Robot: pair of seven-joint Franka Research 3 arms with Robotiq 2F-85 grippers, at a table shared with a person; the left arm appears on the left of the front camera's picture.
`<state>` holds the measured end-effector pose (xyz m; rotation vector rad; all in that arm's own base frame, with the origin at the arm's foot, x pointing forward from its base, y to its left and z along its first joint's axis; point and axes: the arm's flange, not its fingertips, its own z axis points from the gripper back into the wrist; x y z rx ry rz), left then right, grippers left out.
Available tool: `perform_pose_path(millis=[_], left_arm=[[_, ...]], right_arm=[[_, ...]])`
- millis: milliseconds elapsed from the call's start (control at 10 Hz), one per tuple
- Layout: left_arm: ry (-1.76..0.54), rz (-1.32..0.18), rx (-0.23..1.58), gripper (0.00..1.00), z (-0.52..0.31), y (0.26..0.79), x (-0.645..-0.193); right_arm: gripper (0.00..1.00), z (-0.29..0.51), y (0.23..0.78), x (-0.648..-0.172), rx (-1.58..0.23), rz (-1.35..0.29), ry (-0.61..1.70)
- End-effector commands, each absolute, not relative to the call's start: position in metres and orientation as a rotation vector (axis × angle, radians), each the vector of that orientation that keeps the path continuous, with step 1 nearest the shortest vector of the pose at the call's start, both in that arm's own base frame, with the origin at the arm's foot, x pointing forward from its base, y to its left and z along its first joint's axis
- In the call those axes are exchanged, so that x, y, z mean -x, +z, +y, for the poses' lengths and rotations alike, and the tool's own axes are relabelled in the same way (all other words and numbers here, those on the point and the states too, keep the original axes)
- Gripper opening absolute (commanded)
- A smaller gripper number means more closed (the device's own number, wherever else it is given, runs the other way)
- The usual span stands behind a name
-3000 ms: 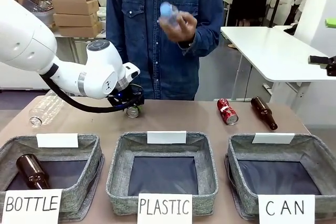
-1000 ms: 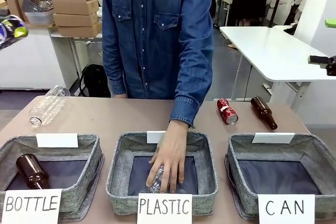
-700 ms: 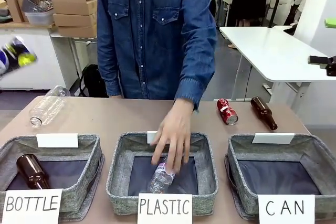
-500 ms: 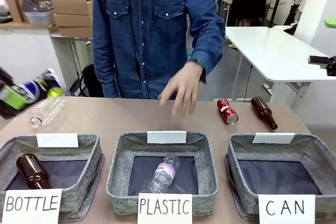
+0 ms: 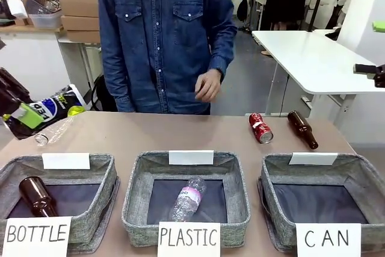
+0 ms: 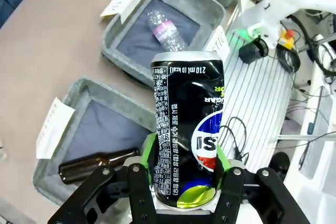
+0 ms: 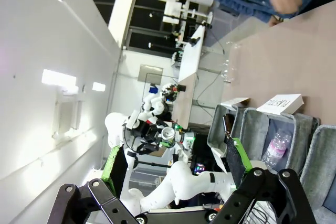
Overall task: Sort the can waste into the basket.
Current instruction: Pick up the can waste from the table and place it in the right Fabric basket.
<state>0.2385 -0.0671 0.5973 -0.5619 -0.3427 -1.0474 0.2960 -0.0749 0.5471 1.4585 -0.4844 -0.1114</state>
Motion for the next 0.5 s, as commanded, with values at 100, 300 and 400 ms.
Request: perform_pose_path(millis=[100,300,400], left_arm=[[-1.047,-0.343,0.562,0.45,-0.067,0.597,-0.239],[-1.378,-0.402,0.523,0.45,-0.172,0.578,-0.224],[-1.492,-0.441,0.468,0.45,-0.225,0.573,-0.218]], right_arm=[[1.0,-0.075,0.547,-0.296,-1.459,-0.484,-0.111],[1.0,-0.1,0.548,-0.285,-1.465,-0.342,-0.084],[1.0,-0.129,0.546,-0.271,-1.43,-0.333,-0.132]])
